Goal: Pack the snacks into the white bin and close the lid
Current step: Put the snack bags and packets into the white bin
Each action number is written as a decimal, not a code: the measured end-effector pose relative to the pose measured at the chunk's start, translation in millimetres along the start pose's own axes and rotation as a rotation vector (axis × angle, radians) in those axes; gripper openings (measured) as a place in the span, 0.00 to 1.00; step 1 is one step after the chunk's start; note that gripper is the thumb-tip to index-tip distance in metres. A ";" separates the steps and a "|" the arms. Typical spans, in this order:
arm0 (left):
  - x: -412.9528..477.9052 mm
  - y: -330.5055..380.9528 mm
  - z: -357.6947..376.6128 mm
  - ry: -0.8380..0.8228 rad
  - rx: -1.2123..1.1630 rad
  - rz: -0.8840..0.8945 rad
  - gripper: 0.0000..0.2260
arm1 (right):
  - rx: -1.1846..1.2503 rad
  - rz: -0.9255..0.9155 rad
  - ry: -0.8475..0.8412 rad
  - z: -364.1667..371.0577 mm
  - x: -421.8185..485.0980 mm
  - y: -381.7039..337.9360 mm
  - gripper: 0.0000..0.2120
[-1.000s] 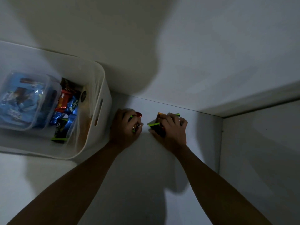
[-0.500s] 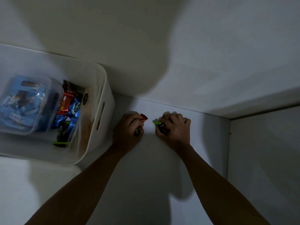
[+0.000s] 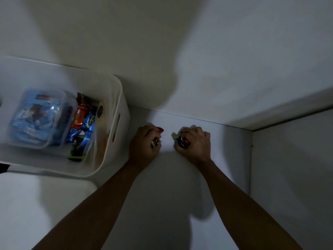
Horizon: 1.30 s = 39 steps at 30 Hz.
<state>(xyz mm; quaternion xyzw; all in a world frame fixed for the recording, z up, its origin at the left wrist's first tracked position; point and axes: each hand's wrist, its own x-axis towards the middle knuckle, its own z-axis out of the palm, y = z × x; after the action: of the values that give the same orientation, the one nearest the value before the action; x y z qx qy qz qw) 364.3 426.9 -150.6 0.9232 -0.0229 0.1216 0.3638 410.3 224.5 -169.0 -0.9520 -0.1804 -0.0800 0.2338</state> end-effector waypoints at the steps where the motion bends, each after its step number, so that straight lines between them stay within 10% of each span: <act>1: -4.1 5.6 -4.2 -0.005 -0.013 -0.005 0.07 | 0.012 0.032 -0.022 -4.4 -3.2 -2.4 0.07; 13: -44.7 81.1 -65.4 0.015 0.087 0.062 0.10 | 0.107 0.158 0.074 -92.7 -43.3 -57.1 0.13; 28: -4.0 104.5 -230.3 0.553 0.026 0.063 0.06 | 0.379 0.014 0.383 -168.1 69.0 -215.1 0.06; 39: -6.4 -16.5 -271.7 -0.049 -0.124 -0.225 0.13 | 0.590 0.261 0.020 -63.9 136.6 -336.8 0.16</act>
<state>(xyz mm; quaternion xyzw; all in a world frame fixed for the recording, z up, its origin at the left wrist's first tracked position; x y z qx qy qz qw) 303.8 622.7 28.6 0.8984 0.0643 0.0560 0.4309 403.5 514.1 59.6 -0.8574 -0.0699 -0.0028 0.5099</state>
